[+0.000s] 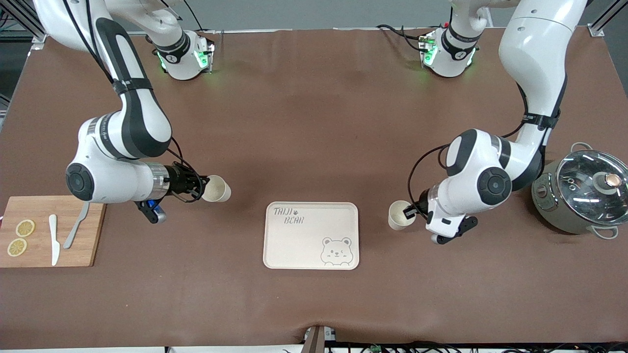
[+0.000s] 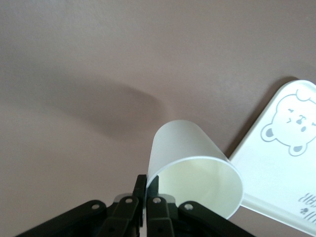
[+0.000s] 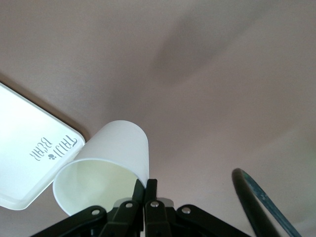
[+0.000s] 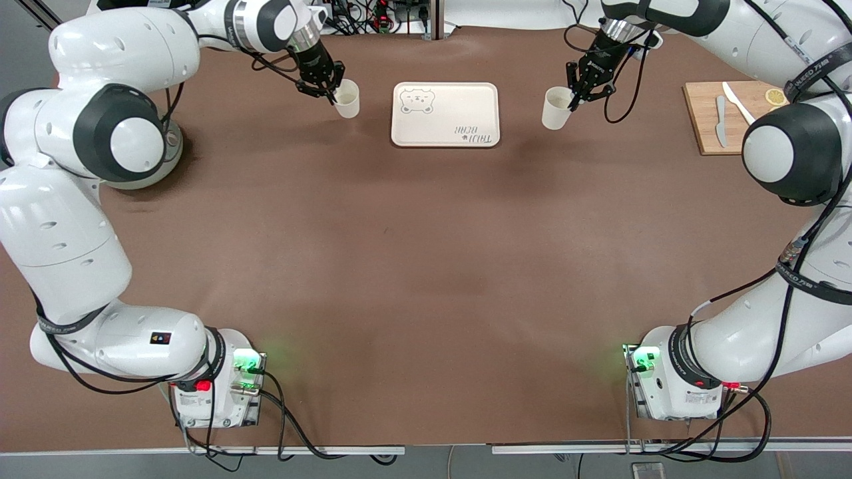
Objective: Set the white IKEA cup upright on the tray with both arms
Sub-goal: 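Carry both cups over the white tray and lower them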
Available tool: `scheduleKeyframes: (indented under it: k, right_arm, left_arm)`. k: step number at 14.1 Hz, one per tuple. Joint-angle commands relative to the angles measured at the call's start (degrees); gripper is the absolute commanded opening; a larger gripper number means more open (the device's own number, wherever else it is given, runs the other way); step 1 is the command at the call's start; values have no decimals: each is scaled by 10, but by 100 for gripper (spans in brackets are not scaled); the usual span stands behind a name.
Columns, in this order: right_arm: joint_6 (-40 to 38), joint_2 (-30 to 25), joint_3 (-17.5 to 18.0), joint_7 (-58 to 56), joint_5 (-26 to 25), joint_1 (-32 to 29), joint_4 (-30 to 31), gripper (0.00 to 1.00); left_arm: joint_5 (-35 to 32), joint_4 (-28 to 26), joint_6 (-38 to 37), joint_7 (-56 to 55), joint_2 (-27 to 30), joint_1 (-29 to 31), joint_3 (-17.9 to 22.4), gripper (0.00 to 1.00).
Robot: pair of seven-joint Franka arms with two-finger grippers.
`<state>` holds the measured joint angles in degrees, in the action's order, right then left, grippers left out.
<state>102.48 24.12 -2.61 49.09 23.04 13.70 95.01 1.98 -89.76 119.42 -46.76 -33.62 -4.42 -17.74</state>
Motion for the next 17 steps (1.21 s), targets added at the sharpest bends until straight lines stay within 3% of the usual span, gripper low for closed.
scheduleKeyframes:
  k: [1, 6, 8, 13, 15, 17]
  right_arm:
    - [-5, 3, -1, 7, 14, -1, -9, 0]
    - [4, 9, -1, 21, 64, 17, -9, 0]
    - [60, 24, -2, 93, 75, 67, -7, 0]
    - [187, 75, -1, 151, 129, 109, -11, 0]
    - [245, 99, -2, 181, 130, 128, -22, 0]
    - [256, 110, -3, 182, 124, 123, -29, 0]
  left_arm:
    - [0, 25, -4, -60, -3, -16, 0, 0]
    - [0, 55, 28, -137, -26, -49, 1, 0]
    - [0, 57, 59, -166, -33, -63, 1, 0]
    - [1, 70, 140, -233, -67, -87, 1, 0]
    - [0, 70, 158, -253, -75, -102, 3, 0]
    - [0, 70, 174, -264, -87, -107, 3, 0]
